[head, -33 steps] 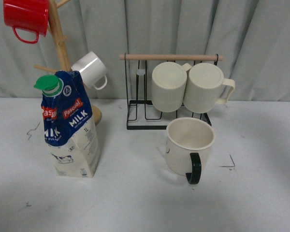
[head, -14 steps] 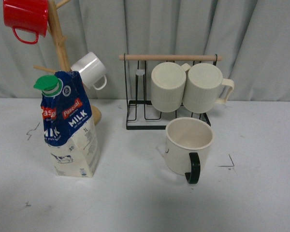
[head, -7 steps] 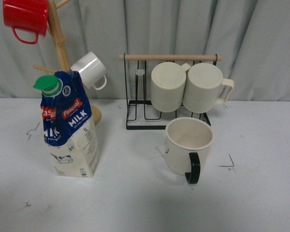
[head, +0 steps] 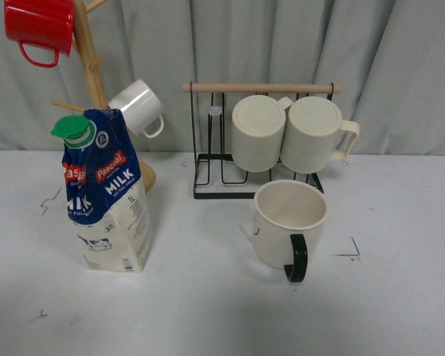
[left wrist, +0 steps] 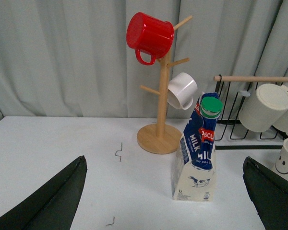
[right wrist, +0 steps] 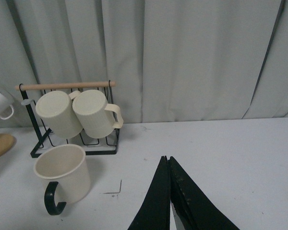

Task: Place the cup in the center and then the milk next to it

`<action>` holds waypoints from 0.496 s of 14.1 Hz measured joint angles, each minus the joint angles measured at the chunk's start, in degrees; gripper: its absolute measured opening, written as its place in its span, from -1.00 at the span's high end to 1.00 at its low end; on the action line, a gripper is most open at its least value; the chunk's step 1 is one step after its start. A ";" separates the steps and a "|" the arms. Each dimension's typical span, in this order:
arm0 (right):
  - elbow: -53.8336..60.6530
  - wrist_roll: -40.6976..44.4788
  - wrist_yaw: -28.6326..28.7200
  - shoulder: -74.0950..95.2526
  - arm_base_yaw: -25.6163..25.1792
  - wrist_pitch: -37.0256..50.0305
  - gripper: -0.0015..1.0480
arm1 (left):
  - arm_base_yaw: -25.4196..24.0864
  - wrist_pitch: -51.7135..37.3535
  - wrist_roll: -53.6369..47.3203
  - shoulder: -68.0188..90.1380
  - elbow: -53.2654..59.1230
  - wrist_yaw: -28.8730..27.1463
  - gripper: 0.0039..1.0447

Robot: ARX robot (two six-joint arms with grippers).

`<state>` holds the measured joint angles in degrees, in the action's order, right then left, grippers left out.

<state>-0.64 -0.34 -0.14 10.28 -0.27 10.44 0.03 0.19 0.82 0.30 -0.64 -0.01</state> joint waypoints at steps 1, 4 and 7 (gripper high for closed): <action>-0.02 0.00 0.00 -1.53 0.00 -2.19 0.96 | 0.00 0.02 0.00 0.00 0.00 0.00 -0.88; -0.02 0.00 0.11 -10.05 0.00 -11.13 0.96 | 0.00 -0.02 0.00 0.00 0.00 0.00 -0.88; -0.02 0.02 0.11 -10.05 0.00 -10.62 0.58 | 0.00 0.00 0.00 0.00 0.00 0.00 -0.88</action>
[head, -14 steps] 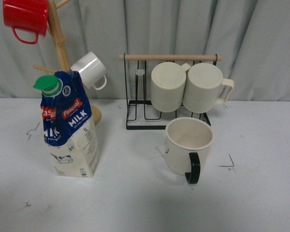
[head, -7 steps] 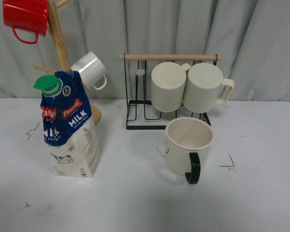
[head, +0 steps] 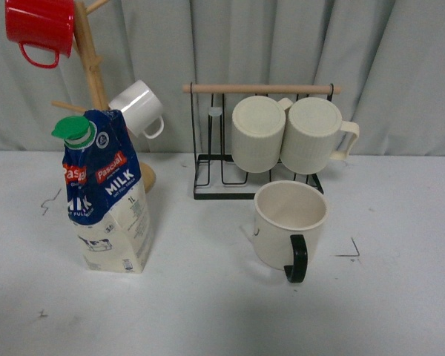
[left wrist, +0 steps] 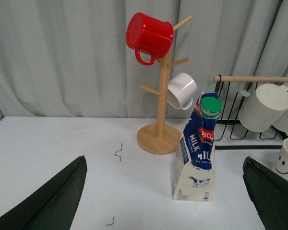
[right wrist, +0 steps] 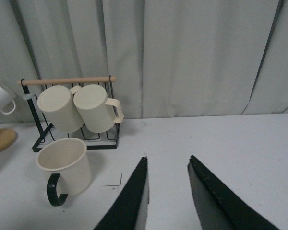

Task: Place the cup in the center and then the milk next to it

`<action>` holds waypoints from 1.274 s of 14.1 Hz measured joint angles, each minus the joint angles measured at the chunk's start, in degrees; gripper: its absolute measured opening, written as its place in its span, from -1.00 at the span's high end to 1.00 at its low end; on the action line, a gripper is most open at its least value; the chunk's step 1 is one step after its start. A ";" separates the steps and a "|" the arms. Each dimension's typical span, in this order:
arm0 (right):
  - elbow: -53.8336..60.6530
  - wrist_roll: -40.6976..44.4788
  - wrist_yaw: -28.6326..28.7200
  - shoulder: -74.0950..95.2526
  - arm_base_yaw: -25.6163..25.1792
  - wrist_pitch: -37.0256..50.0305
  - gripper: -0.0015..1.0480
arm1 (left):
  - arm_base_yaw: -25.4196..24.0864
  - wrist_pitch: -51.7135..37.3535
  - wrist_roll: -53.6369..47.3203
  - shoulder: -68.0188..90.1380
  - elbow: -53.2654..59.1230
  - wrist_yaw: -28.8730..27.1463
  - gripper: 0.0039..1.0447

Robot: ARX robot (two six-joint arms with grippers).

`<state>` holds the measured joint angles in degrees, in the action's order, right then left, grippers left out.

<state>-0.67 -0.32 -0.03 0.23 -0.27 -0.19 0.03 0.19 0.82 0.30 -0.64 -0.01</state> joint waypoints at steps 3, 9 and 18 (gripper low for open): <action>0.00 0.00 -0.04 0.00 0.00 -0.02 -0.11 | 2.73 12.07 3.63 6.29 -4.68 -6.21 -0.88; 0.00 0.00 0.04 0.00 0.00 0.00 -0.87 | 4.09 -18.71 11.54 59.60 -24.13 -4.63 -0.88; 0.00 0.00 0.04 0.00 0.00 0.00 -0.87 | 4.59 -24.20 3.52 92.35 -45.48 2.19 -0.88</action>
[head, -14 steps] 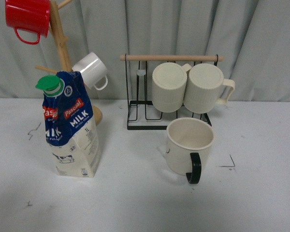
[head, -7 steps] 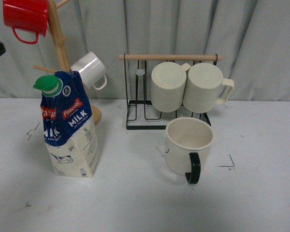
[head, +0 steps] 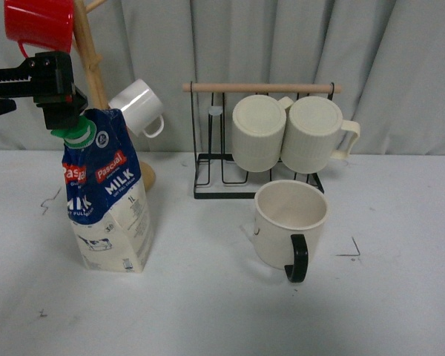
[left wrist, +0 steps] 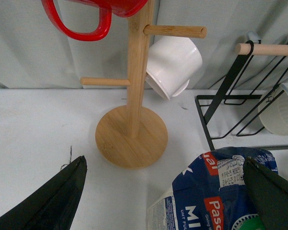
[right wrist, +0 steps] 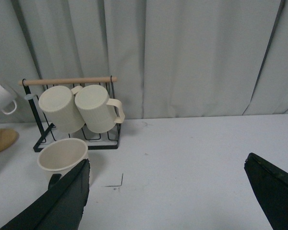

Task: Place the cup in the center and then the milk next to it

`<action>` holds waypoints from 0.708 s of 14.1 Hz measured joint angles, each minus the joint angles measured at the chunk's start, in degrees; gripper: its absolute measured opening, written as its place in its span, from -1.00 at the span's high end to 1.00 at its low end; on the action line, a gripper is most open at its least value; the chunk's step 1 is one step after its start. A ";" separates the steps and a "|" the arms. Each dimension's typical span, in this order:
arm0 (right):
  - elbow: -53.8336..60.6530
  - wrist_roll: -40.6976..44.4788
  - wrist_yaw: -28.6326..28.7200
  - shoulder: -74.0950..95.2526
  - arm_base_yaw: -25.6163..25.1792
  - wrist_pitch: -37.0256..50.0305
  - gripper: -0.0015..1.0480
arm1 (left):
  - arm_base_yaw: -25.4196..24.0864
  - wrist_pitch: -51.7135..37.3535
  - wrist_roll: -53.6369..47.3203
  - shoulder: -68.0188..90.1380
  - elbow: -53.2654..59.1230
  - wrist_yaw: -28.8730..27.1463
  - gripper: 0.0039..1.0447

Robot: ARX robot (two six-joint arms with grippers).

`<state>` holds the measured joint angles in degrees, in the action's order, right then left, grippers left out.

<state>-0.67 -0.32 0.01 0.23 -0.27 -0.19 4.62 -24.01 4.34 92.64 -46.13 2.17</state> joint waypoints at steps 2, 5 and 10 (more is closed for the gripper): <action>0.00 0.00 0.00 0.00 0.00 0.00 -0.87 | -0.31 -0.09 0.46 -0.02 0.52 2.95 -0.88; 0.00 0.00 0.00 0.00 0.00 0.00 -0.87 | -0.07 -0.46 1.31 -0.37 0.61 5.18 -0.88; 0.00 0.00 0.00 0.00 0.00 0.00 -0.87 | 0.42 -1.77 1.05 -1.31 1.88 7.34 -0.88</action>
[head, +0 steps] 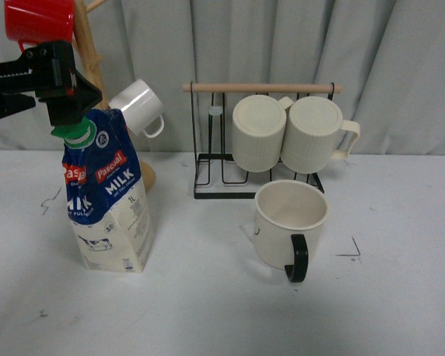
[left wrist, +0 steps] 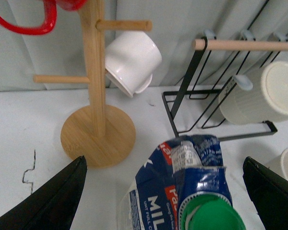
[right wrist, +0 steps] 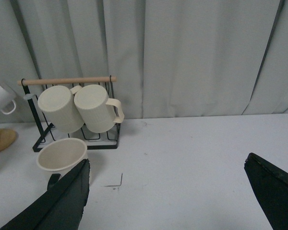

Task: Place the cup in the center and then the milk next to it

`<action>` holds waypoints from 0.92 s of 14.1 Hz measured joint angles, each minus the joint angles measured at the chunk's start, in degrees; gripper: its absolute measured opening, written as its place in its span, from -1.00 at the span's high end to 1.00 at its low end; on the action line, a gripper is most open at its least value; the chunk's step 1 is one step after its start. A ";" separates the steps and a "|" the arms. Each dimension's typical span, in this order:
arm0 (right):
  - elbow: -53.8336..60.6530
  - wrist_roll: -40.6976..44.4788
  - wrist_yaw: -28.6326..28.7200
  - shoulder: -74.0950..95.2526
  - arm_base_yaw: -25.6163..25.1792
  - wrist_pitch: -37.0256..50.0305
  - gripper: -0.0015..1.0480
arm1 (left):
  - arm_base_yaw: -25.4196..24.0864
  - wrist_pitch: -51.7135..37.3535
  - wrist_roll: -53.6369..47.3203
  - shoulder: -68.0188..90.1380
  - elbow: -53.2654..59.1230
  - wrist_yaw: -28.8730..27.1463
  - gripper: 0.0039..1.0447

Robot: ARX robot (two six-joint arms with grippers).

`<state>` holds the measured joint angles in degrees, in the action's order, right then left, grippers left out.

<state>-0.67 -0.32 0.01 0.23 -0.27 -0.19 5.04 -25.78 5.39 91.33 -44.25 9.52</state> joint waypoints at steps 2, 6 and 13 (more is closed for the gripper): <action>0.00 0.00 0.00 0.00 0.00 0.00 -0.87 | 1.46 -0.26 -2.56 0.46 1.46 -1.01 -0.88; 0.00 0.00 0.00 0.00 0.00 0.00 -0.87 | 3.54 -2.23 -5.73 4.61 2.86 -4.68 -0.88; 0.00 0.00 0.00 0.00 0.00 0.00 -0.87 | 5.27 -3.28 -6.91 5.33 3.78 -6.82 0.55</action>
<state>-0.67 -0.32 0.01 0.23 -0.27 -0.19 10.31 -29.06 -1.52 96.66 -40.47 2.70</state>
